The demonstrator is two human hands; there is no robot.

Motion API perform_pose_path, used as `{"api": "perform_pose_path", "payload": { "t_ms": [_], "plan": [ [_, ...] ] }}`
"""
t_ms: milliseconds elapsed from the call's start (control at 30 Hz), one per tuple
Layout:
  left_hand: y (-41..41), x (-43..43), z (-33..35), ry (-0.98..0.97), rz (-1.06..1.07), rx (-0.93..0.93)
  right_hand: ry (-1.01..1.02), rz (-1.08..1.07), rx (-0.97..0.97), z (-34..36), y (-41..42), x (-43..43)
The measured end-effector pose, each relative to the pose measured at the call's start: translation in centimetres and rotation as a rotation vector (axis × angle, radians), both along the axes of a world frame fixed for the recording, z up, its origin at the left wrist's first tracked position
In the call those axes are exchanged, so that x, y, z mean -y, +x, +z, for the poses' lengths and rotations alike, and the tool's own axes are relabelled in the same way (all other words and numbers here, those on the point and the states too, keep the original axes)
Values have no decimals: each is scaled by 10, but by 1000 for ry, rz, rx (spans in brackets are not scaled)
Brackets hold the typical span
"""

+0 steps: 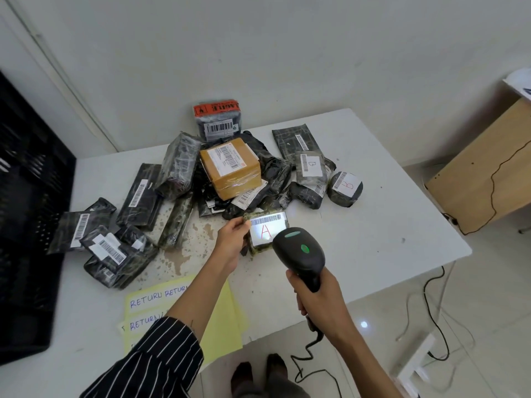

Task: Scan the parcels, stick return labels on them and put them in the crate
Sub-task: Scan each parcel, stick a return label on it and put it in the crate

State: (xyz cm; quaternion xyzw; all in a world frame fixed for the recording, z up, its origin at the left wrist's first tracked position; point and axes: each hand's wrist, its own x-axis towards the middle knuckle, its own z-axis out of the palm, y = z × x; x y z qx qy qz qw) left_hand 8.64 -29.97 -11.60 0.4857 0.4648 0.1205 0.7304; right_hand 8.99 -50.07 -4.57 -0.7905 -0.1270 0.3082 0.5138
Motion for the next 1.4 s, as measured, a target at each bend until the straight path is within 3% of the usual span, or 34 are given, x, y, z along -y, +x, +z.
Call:
{"api": "perform_pose_path", "payload": {
  "t_ms": [667, 833, 1200, 1267, 1400],
  "plan": [
    [7, 5, -2, -29, 1, -16, -45, 23, -19, -4, -3, 2],
    [5, 8, -5, -28, -34, -37, -55, -49, 77, -12, 6, 3],
    [-26, 45, -46, -41, -135, -255, -785, 182, 747, -111, 105, 8],
    [-29, 50, -46, 38, -161, -292, -796, 192, 800, -121, 108, 5],
    [-34, 52, -30, 474, -346, -401, -828, 191, 801, -121, 103, 5]
  ]
}}
